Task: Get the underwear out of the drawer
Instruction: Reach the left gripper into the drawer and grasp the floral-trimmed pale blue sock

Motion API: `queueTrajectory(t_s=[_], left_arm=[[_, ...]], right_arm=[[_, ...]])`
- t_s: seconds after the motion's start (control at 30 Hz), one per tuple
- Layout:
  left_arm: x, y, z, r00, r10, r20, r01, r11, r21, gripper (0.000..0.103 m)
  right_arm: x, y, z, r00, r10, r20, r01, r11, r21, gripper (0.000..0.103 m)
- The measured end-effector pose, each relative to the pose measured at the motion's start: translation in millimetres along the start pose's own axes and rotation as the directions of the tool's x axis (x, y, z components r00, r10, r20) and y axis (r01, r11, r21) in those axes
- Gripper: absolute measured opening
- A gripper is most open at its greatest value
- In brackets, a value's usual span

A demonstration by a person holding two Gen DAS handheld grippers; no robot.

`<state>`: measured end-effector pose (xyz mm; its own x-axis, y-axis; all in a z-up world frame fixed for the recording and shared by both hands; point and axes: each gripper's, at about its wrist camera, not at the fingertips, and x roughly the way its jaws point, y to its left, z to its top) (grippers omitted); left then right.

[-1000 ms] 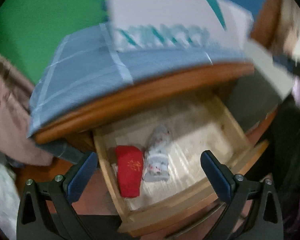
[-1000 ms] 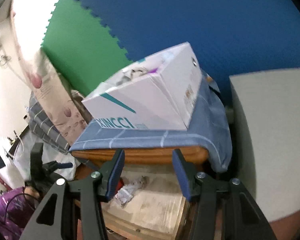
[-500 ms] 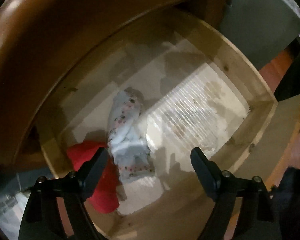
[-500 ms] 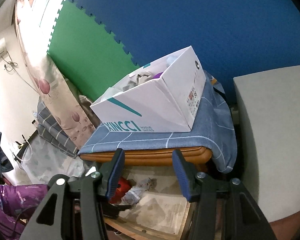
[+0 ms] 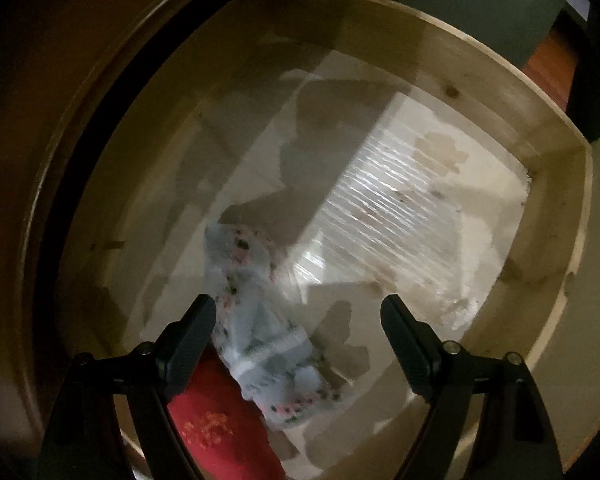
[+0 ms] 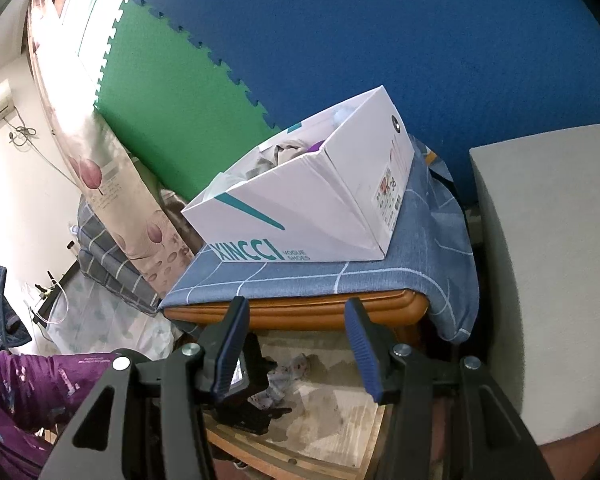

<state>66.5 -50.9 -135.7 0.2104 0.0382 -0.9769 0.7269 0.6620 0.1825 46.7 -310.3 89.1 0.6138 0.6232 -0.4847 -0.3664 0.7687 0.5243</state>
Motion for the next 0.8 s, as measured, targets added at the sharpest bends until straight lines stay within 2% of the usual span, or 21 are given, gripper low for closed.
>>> queueTrajectory(t_s=[0.23,0.3,0.5,0.57,0.6,0.63,0.7,0.8], left_arm=[[24.5,14.8,-6.1,0.999,-0.014,-0.045,0.014,1.0,-0.018,0.082],[33.8,19.3,-9.2,0.997,-0.039,-0.069,0.037,0.999,-0.031,0.083],[37.0,28.6,-15.4,0.994,-0.093,-0.049,0.09,0.994,-0.057,0.084],[35.3,30.4,-16.7,0.992,-0.118,-0.049,0.115,0.991,-0.068,0.076],[36.1,31.9,-16.0,0.989,-0.14,-0.047,0.136,0.988,-0.077,0.063],[33.4,32.2,-16.5,0.987,-0.154,-0.04,0.15,0.985,-0.086,0.043],[27.7,31.2,-15.1,0.992,-0.12,-0.035,0.117,0.99,-0.082,0.012],[21.2,21.7,-15.5,0.989,-0.134,-0.055,0.131,0.989,-0.063,0.011]], right_arm=[[2.5,0.7,-1.6,1.0,-0.002,-0.01,0.002,1.0,-0.001,0.051],[3.0,0.8,-2.4,1.0,-0.005,-0.013,0.005,1.0,-0.002,0.051],[3.7,-0.6,-3.5,1.0,0.0,-0.012,0.0,1.0,0.014,0.051],[4.1,-1.4,-3.7,1.0,-0.001,-0.013,0.001,1.0,0.02,0.051],[4.1,-1.4,-4.1,1.0,-0.001,-0.013,0.001,1.0,0.022,0.051],[4.1,-1.5,-3.9,1.0,-0.002,-0.013,0.002,1.0,0.021,0.051],[4.3,-1.7,-4.5,1.0,-0.004,-0.015,0.004,1.0,0.022,0.051],[4.2,-3.8,-4.1,1.0,-0.006,-0.016,0.007,0.999,0.032,0.051]])
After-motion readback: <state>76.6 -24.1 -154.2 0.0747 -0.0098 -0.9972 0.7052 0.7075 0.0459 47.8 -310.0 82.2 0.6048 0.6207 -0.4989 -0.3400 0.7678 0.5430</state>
